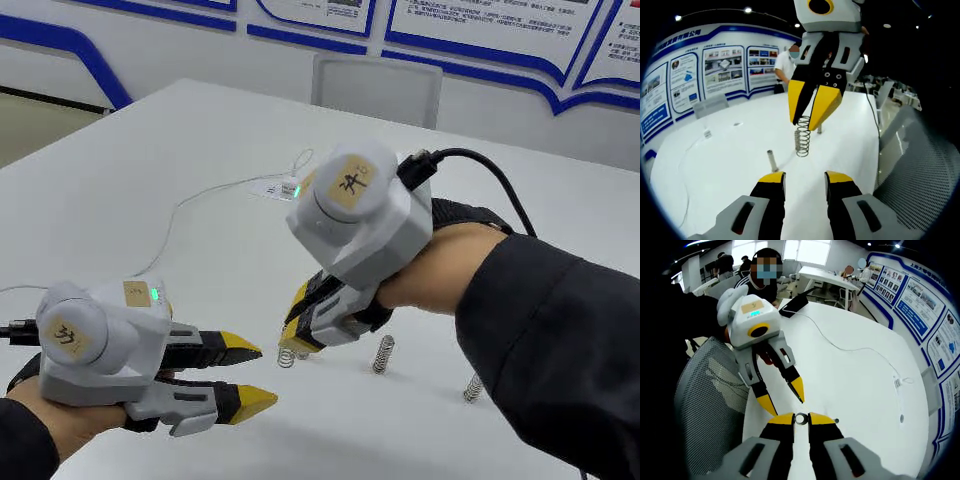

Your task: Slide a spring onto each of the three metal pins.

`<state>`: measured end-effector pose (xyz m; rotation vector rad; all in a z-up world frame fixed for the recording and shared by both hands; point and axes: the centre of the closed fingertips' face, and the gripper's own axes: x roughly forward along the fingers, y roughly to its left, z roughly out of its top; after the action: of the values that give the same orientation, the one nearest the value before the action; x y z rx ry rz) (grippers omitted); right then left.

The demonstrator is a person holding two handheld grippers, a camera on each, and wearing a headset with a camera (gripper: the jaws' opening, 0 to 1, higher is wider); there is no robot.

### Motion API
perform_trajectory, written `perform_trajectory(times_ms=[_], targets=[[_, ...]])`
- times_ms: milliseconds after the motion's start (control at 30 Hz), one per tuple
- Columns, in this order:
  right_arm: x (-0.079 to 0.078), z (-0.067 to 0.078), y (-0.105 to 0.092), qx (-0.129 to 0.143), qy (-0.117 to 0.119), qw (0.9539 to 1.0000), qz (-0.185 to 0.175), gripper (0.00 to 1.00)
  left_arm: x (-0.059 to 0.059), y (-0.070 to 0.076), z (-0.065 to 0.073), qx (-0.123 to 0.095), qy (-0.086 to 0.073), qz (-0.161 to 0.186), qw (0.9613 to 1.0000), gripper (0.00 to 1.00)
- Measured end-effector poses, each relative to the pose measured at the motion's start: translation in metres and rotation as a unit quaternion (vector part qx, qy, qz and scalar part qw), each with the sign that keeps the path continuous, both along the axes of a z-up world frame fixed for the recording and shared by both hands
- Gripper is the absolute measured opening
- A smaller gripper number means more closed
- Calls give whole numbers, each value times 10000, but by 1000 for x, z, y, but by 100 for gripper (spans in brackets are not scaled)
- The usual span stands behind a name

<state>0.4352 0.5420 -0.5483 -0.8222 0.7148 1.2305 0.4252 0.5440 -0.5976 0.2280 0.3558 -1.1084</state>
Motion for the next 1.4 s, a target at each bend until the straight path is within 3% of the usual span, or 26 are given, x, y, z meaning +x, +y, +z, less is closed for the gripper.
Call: perform_trajectory(times_ms=[567,1033,1400], targets=[[40,10,-22,70,-244,9985,-494,11,3,5,-3,-40,150,252,9996,43],[76,-15,-22,39,-257,9959,-867,11,0,3,-5,-4,222,227,9995,46],[84,-33,-21,25,-103,9945,-1039,11,0,3,-8,41,238,190,9995,48]])
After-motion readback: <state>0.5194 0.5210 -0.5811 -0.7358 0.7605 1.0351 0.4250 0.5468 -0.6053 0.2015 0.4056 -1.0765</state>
